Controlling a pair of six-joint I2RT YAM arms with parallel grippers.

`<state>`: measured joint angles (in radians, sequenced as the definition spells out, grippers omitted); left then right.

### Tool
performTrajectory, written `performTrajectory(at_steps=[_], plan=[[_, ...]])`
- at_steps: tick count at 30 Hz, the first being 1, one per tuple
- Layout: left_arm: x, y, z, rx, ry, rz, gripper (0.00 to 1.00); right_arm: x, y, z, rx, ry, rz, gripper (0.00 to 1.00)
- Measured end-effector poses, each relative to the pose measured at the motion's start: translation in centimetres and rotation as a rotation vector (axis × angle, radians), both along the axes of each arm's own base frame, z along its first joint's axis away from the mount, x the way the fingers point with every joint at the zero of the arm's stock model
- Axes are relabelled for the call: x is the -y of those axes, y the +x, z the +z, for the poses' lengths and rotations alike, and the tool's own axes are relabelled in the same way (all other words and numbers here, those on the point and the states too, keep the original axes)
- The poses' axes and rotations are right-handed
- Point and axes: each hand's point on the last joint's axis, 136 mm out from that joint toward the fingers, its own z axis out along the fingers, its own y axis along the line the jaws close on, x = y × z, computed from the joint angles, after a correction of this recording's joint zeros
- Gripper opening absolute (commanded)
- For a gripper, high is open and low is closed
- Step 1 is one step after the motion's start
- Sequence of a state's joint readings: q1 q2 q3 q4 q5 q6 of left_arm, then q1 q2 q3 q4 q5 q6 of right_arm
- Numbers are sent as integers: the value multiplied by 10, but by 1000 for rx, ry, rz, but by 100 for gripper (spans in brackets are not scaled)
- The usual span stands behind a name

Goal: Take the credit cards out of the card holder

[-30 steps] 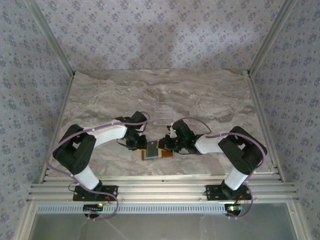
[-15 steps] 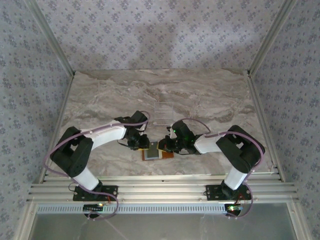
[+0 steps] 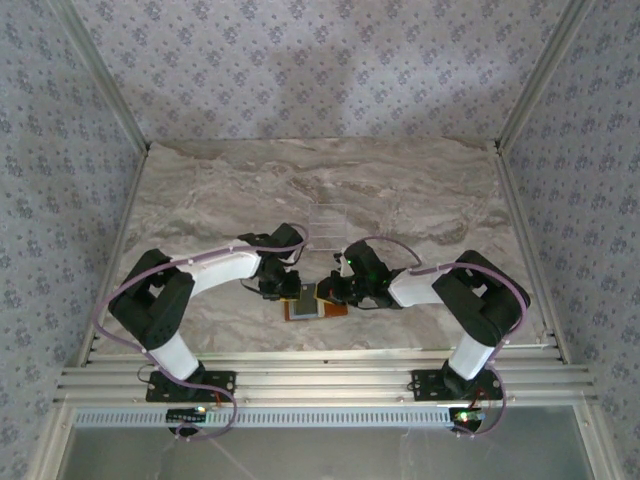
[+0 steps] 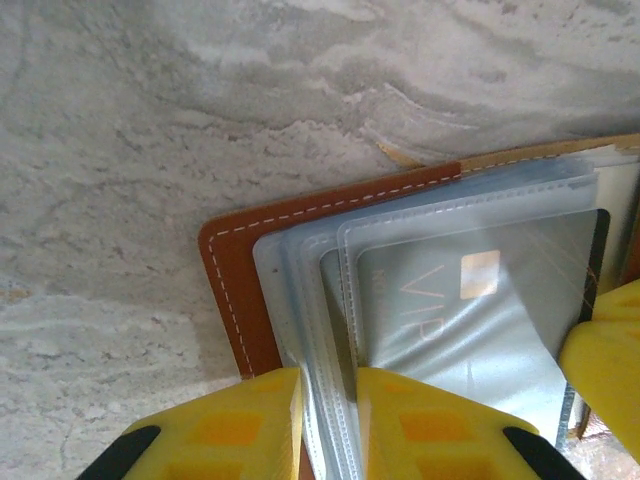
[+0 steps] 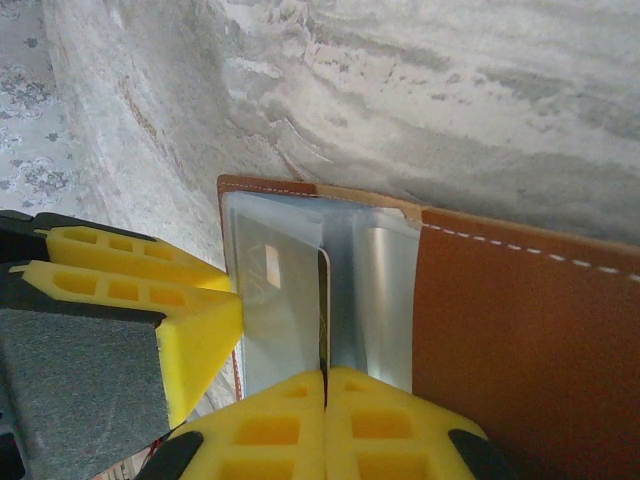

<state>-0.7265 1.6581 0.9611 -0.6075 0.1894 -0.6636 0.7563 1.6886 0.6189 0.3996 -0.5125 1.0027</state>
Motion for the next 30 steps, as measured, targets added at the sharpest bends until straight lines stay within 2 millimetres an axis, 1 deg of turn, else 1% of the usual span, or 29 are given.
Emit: performTrajectory(at_steps=[20,30], plan=[[2,-1,0,15,20,-18,21,8,2,6,10,6,-20,7],[4,0,0,14,17,-19,21,11,2,5,13,-2,-31,6]])
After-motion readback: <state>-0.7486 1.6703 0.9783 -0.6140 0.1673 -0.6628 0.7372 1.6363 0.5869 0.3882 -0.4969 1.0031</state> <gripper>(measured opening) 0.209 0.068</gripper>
